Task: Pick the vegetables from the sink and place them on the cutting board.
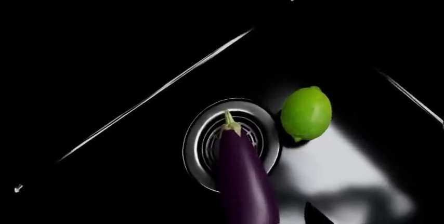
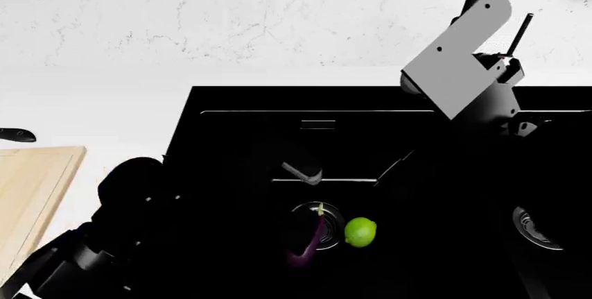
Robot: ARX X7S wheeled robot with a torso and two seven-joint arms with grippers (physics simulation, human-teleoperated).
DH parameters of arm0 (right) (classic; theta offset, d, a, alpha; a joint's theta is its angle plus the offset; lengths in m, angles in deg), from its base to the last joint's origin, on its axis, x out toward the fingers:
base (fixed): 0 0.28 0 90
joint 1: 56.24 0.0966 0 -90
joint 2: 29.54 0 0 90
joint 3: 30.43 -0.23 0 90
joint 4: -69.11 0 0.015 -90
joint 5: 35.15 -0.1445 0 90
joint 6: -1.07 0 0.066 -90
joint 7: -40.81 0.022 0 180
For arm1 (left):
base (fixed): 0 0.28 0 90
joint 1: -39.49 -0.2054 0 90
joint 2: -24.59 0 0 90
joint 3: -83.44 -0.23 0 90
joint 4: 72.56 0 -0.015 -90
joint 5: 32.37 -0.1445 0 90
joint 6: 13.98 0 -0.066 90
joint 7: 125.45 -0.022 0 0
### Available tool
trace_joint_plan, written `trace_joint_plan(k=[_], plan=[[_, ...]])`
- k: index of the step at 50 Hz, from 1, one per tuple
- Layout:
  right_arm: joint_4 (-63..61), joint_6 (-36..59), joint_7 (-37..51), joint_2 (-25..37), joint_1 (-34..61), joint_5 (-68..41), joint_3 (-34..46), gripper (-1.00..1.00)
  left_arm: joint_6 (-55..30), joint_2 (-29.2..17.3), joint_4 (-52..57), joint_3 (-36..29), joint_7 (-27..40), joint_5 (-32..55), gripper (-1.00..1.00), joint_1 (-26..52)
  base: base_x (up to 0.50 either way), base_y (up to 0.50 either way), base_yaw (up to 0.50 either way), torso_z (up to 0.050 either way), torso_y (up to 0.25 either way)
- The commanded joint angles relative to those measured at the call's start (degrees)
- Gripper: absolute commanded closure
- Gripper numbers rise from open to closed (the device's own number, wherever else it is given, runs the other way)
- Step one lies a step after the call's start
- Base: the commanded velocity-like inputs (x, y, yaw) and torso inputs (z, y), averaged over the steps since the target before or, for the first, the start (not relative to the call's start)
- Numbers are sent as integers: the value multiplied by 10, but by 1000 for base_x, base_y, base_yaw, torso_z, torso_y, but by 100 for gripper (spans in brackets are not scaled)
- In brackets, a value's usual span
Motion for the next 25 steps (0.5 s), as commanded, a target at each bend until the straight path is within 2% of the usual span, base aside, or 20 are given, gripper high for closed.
trace_joint_plan(k=[1,6,8,11,25], plan=[[5,-18,-48,-5,-17,63,16,-100,85,34,-137,-84,-93,-91,-100,3,0,0,0,0,0],[3,-25,-47,-1,-22,61,14,-100,78,32,-114,-79,-79,-80,-100,-6,0,0,0,0,0],[35,-26,-88,-26,-7,116,41,-100,131,76,-217,-131,-123,-141,-100,-3,0,0,0,0,0],[43,-29,-99,-29,-7,134,52,-100,169,106,-294,-164,-158,-178,-100,3,0,0,0,0,0],[33,-48,-113,-7,-35,152,63,-100,221,160,-396,-188,-189,-208,-100,7,0,0,0,0,0]])
